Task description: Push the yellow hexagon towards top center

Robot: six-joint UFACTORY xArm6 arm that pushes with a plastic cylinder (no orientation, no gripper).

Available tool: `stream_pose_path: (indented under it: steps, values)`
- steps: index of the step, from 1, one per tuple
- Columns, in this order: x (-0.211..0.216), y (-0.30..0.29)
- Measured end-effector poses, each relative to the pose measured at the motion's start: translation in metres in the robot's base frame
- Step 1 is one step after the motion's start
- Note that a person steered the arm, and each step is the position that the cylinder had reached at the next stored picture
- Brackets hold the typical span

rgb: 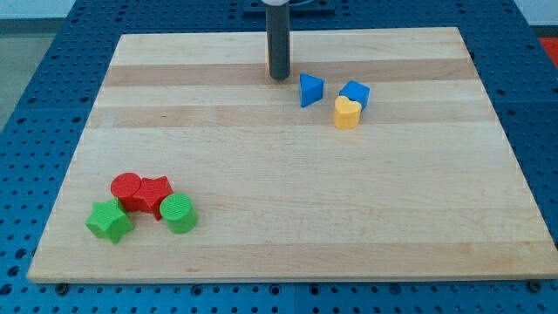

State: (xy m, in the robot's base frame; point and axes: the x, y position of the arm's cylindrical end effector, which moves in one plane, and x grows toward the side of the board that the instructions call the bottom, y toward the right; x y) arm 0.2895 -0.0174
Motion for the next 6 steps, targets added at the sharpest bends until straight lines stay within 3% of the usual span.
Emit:
stream_pose_path:
  steps: [2, 3, 6]
  values:
    - [-0.019, -0.037]
    - [-0.04, -0.035]
    - [-0.042, -0.025]
